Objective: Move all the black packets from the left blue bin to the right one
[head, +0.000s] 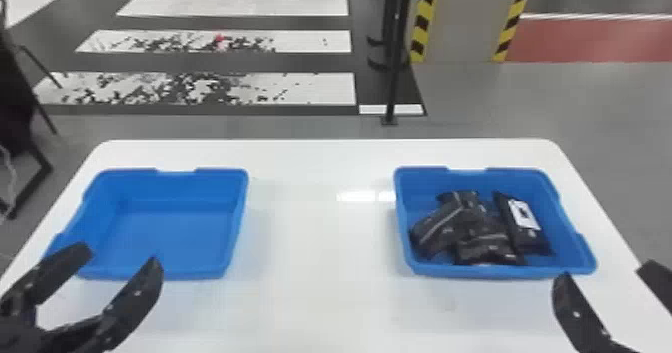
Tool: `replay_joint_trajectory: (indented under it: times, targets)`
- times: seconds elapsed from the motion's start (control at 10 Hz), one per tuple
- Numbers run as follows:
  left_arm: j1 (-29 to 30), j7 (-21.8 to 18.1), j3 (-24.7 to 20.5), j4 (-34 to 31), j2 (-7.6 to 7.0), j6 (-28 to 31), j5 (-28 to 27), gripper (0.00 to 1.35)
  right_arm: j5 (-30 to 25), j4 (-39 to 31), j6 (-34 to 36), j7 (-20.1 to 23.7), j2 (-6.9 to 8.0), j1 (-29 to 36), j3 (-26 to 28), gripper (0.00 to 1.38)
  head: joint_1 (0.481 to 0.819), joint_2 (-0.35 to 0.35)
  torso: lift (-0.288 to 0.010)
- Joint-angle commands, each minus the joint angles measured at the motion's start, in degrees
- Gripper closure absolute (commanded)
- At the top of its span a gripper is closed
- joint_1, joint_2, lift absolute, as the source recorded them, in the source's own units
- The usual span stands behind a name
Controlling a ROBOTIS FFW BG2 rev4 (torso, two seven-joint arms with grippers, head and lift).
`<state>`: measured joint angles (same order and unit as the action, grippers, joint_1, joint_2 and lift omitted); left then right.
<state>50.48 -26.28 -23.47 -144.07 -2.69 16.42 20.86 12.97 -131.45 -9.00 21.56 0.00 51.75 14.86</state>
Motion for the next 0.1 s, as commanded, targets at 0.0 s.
replay_joint_trajectory:
  times: [0.0]
  targets:
    - [0.14, 0.00, -0.07, 0.00, 0.06, 0.03, 0.05, 0.16, 0.17, 0.18, 0.13, -0.02, 0.05, -0.14, -0.12, 0.11, 0.695, 0.014, -0.138]
